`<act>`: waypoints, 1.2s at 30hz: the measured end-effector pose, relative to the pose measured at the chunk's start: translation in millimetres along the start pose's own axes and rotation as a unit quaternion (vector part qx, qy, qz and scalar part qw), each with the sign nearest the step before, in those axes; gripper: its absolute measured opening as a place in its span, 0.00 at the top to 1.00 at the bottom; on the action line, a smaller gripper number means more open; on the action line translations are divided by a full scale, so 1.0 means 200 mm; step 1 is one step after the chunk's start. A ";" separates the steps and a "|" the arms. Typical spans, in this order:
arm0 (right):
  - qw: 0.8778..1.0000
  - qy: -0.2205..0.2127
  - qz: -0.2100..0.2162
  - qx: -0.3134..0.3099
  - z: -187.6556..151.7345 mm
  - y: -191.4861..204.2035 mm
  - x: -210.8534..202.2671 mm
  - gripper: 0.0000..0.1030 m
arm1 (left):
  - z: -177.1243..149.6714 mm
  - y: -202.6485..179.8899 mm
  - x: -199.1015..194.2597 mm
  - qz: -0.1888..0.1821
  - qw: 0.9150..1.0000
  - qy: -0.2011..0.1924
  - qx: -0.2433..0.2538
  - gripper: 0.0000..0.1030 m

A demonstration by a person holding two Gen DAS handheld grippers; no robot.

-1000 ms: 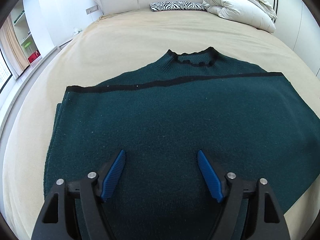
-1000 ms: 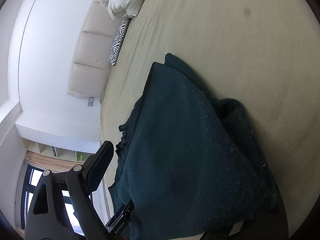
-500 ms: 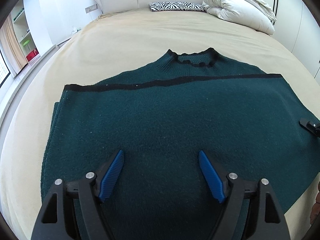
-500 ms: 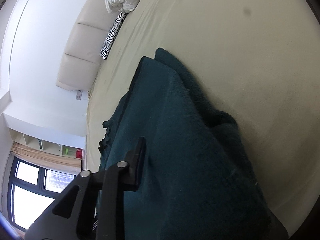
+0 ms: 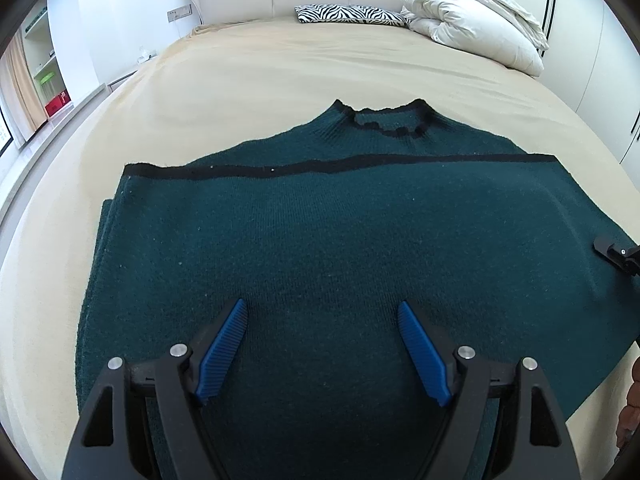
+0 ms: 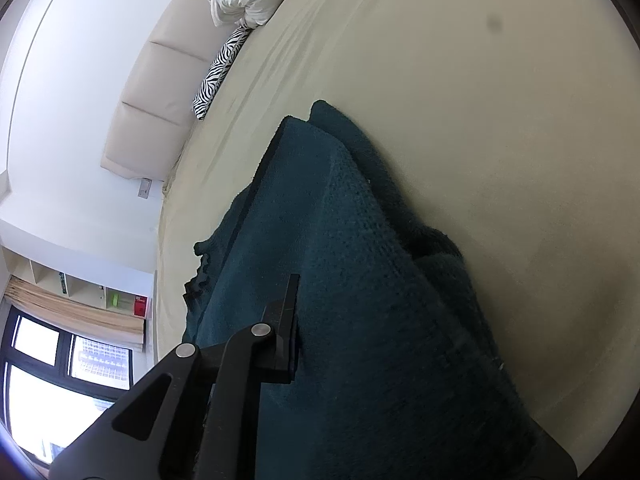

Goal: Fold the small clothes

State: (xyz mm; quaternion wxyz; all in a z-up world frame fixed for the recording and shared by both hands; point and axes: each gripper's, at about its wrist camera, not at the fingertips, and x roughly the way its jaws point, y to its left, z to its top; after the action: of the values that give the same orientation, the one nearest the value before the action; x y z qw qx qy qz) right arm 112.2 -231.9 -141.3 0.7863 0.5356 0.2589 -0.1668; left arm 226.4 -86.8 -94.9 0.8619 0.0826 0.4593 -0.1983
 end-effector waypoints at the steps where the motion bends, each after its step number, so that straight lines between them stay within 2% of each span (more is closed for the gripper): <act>1: 1.000 -0.003 -0.003 -0.007 0.00 0.02 -0.01 0.89 | 0.00 0.01 0.00 -0.004 1.000 0.001 -0.003 0.22; 4: 0.998 -0.016 -0.017 -0.061 -0.02 0.17 -0.04 0.89 | 0.02 0.09 -0.03 -0.049 0.998 0.002 -0.038 0.24; 5: 0.996 -0.019 -0.022 -0.082 -0.04 0.23 -0.05 0.89 | 0.02 0.13 -0.05 -0.068 0.996 -0.001 -0.058 0.27; 6: 0.994 -0.022 -0.027 -0.106 -0.05 0.30 -0.05 0.89 | 0.03 0.19 -0.07 -0.089 0.992 -0.004 -0.088 0.34; 8: 0.981 -0.027 -0.041 -0.188 -0.14 0.50 -0.04 0.89 | 0.03 0.31 -0.10 -0.117 0.984 -0.006 -0.137 0.41; 9: 0.971 -0.026 -0.044 -0.234 -0.20 0.59 -0.02 0.89 | 0.03 0.36 -0.12 -0.129 0.979 -0.012 -0.156 0.41; 11: 0.929 -0.009 -0.049 -0.366 -0.43 0.82 0.04 0.89 | 0.03 0.47 -0.13 -0.149 0.970 -0.017 -0.194 0.39; 12: 0.897 0.001 -0.060 -0.438 -0.57 0.90 0.09 0.89 | 0.03 0.52 -0.12 -0.173 0.960 -0.012 -0.218 0.32; 14: 0.840 0.016 -0.097 -0.533 -0.79 0.97 0.21 0.89 | 0.02 0.56 -0.09 -0.218 0.943 -0.002 -0.253 0.27; 16: 0.803 0.027 -0.117 -0.584 -0.94 0.98 0.30 0.89 | 0.01 0.57 -0.08 -0.243 0.933 0.003 -0.266 0.23; 18: 0.792 0.024 -0.114 -0.599 -1.01 0.98 0.31 0.89 | 0.02 0.55 -0.07 -0.262 0.927 0.008 -0.268 0.13; 20: 0.780 0.007 -0.119 -0.614 -1.05 0.98 0.31 0.89 | 0.04 0.52 -0.05 -0.273 0.922 0.019 -0.275 0.11; 24: 0.753 -0.013 -0.123 -0.646 -1.10 0.98 0.29 0.89 | 0.11 0.46 0.01 -0.289 0.916 0.050 -0.274 0.09; 26: 0.743 -0.021 -0.118 -0.658 -1.12 0.98 0.27 0.89 | 0.14 0.42 0.04 -0.287 0.919 0.067 -0.261 0.08; 28: 0.740 -0.027 -0.113 -0.662 -1.13 0.97 0.26 0.89 | 0.17 0.40 0.07 -0.279 0.921 0.083 -0.257 0.08; 31: 0.730 -0.036 -0.111 -0.674 -1.17 0.97 0.25 0.89 | 0.21 0.42 0.11 -0.278 0.919 0.098 -0.263 0.12; 33: 0.720 -0.044 -0.110 -0.684 -1.19 0.96 0.23 0.89 | 0.23 0.42 0.12 -0.267 0.922 0.108 -0.259 0.33; 34: 0.709 -0.052 -0.111 -0.694 -1.21 0.97 0.22 0.89 | 0.25 0.42 0.12 -0.261 0.925 0.114 -0.252 0.40; 35: 0.701 -0.057 -0.112 -0.702 -1.21 0.93 0.20 0.89 | 0.24 0.42 0.11 -0.262 0.926 0.118 -0.246 0.59; 36: 0.692 -0.061 -0.113 -0.711 -1.24 0.93 0.19 0.88 | 0.24 0.42 0.12 -0.262 0.926 0.127 -0.241 0.71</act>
State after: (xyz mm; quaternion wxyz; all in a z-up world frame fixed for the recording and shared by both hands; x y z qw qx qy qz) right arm 186.2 68.4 -96.4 0.9214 -0.2277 0.3106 -0.0529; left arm 310.2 -33.4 -90.7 0.7077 -0.2268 0.6040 -0.2881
